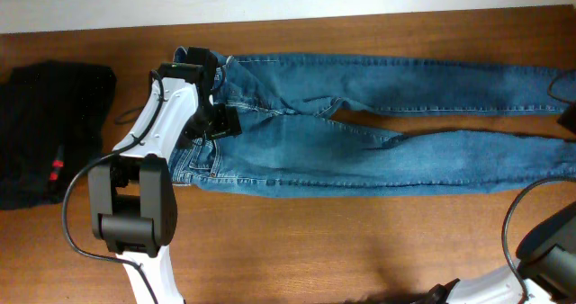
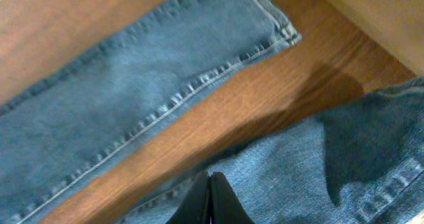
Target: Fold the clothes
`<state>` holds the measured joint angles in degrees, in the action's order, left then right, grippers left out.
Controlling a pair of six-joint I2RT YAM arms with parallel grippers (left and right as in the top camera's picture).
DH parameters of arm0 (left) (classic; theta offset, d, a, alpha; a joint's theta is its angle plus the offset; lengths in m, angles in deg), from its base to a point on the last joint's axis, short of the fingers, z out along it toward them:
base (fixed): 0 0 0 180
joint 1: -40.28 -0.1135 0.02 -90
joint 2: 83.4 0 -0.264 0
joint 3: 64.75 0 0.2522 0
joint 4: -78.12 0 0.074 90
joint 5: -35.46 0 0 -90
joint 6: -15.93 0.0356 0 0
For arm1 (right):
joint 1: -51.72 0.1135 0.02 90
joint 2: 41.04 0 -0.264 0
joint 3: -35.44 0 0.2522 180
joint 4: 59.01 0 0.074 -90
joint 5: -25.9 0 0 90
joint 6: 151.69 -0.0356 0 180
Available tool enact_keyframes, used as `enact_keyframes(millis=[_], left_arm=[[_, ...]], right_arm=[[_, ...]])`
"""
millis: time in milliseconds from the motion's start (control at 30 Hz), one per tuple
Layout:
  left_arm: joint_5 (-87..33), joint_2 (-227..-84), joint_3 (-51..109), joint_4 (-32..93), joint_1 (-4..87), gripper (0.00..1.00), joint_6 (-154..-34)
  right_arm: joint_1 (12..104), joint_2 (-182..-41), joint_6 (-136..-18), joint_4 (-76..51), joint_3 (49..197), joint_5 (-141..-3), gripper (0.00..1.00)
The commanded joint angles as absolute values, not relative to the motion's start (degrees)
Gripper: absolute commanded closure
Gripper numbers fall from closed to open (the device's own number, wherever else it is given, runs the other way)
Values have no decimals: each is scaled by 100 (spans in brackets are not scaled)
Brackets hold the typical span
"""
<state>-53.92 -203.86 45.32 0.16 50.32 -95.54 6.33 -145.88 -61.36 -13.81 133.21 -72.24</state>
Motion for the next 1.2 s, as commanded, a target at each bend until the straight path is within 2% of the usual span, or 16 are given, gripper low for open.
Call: enact_keyframes(millis=[0, 267, 533, 867, 1167], left_arm=[[-5389, -20437, 4543, 12, 5028, 1, -9589], [-5389, -20437, 4543, 12, 5028, 1, -9589], [-5389, -20437, 4543, 12, 5028, 1, -9589], [-5389, -20437, 4543, 12, 5028, 1, -9589], [-5389, -20437, 4543, 12, 5028, 1, -9589]], right_arm=[[620, -14831, -6520, -1308, 13391, -6859, 96], [255, -14853, -7318, -1035, 13397, -5775, 96], [-130, -15377, -6898, -1453, 13397, -7454, 96], [-342, -15661, -7287, -825, 13391, -6015, 96], [-877, -15694, -7746, -703, 13080, -6026, 96]])
